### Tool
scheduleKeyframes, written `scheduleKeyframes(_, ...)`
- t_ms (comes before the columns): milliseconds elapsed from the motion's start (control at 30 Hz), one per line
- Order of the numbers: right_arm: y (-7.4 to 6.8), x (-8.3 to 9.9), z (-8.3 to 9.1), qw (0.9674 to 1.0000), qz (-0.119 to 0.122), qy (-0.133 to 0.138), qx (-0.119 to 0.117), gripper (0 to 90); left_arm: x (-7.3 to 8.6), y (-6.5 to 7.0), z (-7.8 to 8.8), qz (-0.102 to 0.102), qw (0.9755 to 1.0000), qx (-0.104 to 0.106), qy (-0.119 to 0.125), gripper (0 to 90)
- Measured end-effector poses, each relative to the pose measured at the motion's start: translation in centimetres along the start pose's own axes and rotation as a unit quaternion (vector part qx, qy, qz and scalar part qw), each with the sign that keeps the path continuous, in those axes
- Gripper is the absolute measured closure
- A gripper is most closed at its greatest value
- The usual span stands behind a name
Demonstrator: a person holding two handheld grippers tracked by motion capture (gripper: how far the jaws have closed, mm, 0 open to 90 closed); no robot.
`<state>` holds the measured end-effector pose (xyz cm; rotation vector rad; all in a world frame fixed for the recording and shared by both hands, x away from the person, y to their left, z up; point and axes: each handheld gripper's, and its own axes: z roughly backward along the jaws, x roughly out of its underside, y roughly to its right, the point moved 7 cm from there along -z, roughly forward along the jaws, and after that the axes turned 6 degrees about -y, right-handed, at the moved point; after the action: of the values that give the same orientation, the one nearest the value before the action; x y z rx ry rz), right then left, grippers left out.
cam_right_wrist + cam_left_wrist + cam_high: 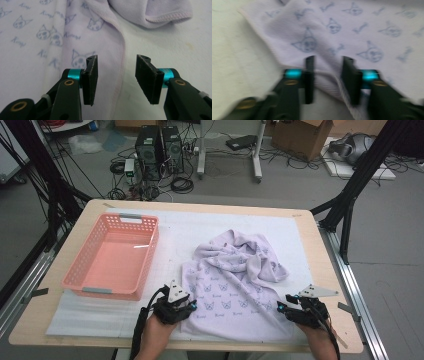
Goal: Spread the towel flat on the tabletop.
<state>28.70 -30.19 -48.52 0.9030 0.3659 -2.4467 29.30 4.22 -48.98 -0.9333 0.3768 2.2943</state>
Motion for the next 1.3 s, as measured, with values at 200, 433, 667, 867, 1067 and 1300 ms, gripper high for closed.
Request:
scheduleKeyframes(200, -0.2, -0.8, -0.7, 1.0, 0.001, 0.007, -0.004, 54.9, 0.2, -2.9, 1.5, 0.041, 0.9982, -0.039, 0.021, 86.7)
scheduleKeyframes(433, -1.8, -2.1, -3.2, 0.9996, 0.024, -0.013, -0.002, 56.3, 1.4, -4.6, 2.6, 0.066, 0.9954, -0.055, 0.042, 86.6)
scheduleKeyframes(667, -1.5, -4.0, -4.6, 0.9993, 0.027, 0.015, 0.024, 86.2, 1.4, -4.6, 3.3, 0.06, 0.9942, -0.062, 0.064, 86.6)
scheduleKeyframes(867, 0.6, -5.1, -4.7, 0.994, -0.015, 0.055, 0.093, 79.6, 1.9, -3.8, 3.1, 0.067, 0.9948, -0.035, 0.069, 74.9)
scheduleKeyframes(1067, 0.4, -4.0, -1.7, 0.9942, -0.029, 0.087, 0.056, 61.9, 1.8, -3.1, 3.5, 0.084, 0.9931, 0.01, 0.082, 47.4)
scheduleKeyframes(1300, 0.1, -0.2, 1.5, 0.9979, -0.03, 0.052, 0.021, 61.6, 3.1, -2.3, 4.4, 0.089, 0.9929, 0.023, 0.076, 47.6)
